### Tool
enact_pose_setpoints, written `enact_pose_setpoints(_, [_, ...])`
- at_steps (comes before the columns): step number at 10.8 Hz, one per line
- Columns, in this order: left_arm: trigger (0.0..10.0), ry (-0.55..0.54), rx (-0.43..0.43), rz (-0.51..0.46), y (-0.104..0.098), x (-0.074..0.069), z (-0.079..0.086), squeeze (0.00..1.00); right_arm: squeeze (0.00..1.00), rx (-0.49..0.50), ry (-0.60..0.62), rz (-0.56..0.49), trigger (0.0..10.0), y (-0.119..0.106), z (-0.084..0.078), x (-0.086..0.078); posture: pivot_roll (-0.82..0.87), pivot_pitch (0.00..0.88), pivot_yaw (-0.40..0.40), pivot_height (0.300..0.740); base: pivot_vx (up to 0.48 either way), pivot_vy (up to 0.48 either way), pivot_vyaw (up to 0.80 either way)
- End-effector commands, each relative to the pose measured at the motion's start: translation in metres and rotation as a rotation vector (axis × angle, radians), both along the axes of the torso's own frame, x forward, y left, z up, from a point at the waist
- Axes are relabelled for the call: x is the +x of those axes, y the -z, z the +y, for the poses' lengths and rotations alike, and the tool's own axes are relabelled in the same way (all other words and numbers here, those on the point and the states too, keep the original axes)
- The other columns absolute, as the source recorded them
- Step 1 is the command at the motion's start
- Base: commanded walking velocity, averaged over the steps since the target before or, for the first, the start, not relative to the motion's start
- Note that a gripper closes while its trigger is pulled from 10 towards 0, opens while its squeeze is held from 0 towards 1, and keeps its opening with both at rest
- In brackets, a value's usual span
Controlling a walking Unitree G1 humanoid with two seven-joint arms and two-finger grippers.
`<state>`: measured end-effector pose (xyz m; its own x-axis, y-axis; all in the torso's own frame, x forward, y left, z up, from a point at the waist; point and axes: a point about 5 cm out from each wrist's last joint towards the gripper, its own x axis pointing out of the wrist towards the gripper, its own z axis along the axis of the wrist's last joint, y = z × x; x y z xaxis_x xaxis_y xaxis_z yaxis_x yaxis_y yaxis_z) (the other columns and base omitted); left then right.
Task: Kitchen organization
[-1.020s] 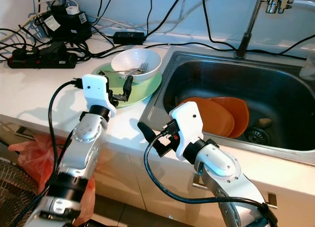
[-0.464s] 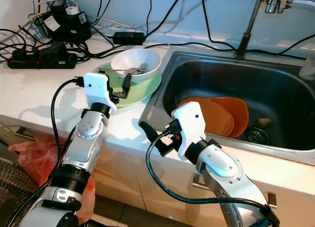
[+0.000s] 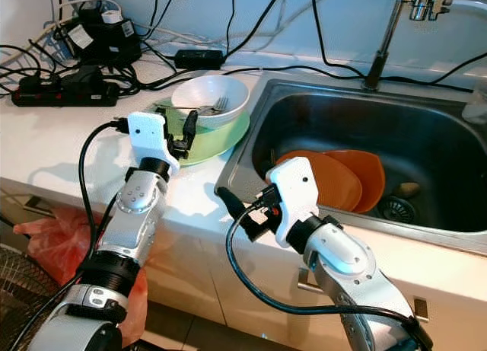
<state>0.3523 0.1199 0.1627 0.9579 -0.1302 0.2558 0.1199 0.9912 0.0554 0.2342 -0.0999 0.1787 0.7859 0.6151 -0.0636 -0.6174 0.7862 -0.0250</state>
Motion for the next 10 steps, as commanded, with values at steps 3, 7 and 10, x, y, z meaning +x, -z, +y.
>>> enact_pose_setpoints(3, [0.0,0.010,0.009,-0.019,-0.0057,0.0039,-0.0003,0.00,0.00,0.006,0.001,-0.020,10.0,-0.0043,0.0004,-0.0021,-0.19,0.000,0.074,0.740,0.000,0.000,0.00])
enact_pose_setpoints(7, [0.0,-0.010,-0.027,0.010,-0.0030,0.0072,0.0048,0.00,0.00,0.007,0.004,-0.023,10.0,-0.0044,0.0006,-0.0021,-0.19,0.000,0.076,0.740,0.000,0.000,0.00])
enact_pose_setpoints(10, [0.0,-0.028,-0.085,0.038,-0.0033,0.0104,0.0078,0.00,0.00,0.007,0.006,-0.025,10.0,-0.0046,0.0004,-0.0020,-0.19,0.000,0.077,0.740,0.000,0.000,0.00])
